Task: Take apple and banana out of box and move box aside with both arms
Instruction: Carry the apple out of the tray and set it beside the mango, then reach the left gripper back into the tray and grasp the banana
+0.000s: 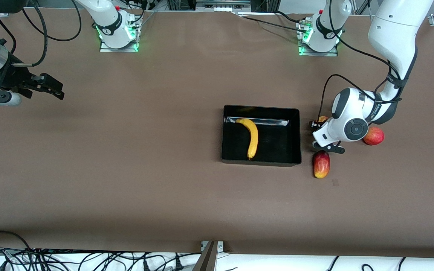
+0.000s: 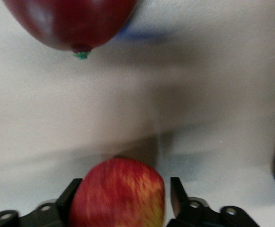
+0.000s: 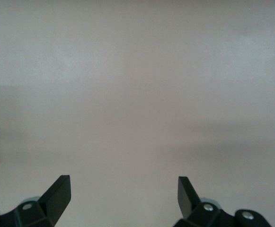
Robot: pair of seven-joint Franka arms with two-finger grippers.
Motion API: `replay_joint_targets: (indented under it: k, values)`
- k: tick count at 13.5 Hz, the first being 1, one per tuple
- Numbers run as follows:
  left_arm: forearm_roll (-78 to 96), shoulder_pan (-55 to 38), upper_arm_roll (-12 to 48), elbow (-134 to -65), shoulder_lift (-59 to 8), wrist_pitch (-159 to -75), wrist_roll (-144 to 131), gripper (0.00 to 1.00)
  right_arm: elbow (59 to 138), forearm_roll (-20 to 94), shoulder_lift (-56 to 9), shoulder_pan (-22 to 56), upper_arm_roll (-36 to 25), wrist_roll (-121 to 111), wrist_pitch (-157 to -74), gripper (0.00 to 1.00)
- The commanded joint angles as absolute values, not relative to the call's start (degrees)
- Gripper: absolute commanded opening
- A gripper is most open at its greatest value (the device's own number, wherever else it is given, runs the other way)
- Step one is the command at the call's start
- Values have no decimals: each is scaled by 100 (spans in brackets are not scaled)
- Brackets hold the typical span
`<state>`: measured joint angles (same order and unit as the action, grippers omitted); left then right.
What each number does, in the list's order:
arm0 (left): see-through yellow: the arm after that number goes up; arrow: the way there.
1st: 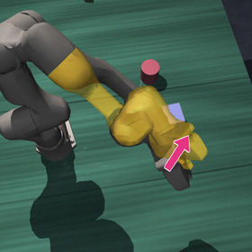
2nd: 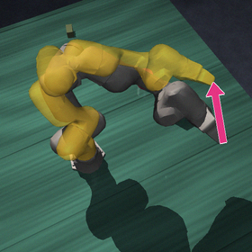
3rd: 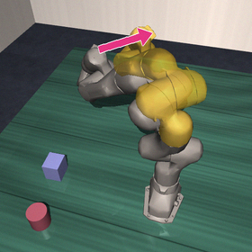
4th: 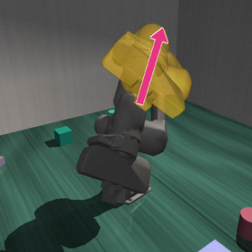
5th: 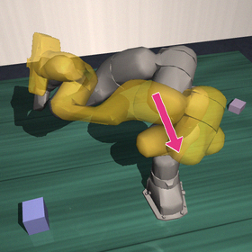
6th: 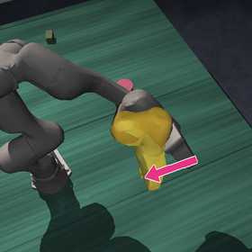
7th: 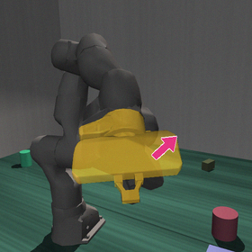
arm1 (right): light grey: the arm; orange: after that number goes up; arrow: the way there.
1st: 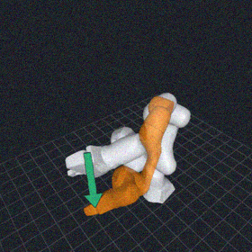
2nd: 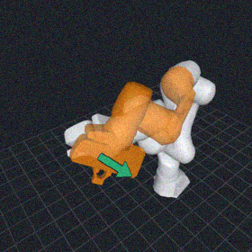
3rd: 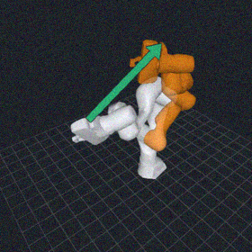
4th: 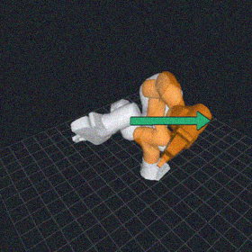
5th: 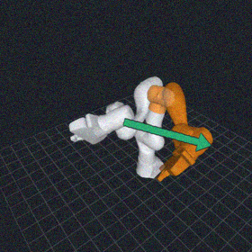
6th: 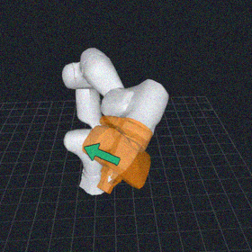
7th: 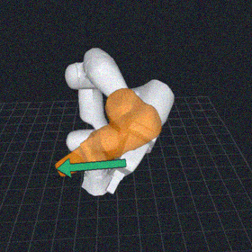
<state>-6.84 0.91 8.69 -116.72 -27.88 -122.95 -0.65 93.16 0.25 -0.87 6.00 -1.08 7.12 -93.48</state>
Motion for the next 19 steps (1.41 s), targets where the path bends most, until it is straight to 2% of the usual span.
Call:
replay_joint_targets:
  k: [1,3,4,7,10,14,19]
  values:
    - [-748,79,984,-11429,-2216,-11605,-44,100,9237,-18,-97,580,-79,694,-9316,100]
    - [-599,79,1300,-10516,-2215,-10578,-123,100,9237,-9,-97,580,-79,694,-9316,100]
    - [-215,70,1388,-10259,-2232,-10399,-236,100,9237,-17,-97,580,-79,694,-9316,100]
    - [334,-358,1626,-9679,-2416,-10433,-823,100,9237,-18,-97,580,-79,694,-9316,100]
    - [264,-1254,1617,-8905,-3126,-10738,-2324,100,9237,-18,-97,571,-79,694,-9316,100]
    - [237,-1783,1591,-8938,-3857,-12039,-3155,100,9237,-18,-97,571,-79,694,-9308,100]
    - [-211,-1969,1573,-9044,-4262,-12304,-3269,100,9237,-18,-97,580,-79,694,-9290,100]
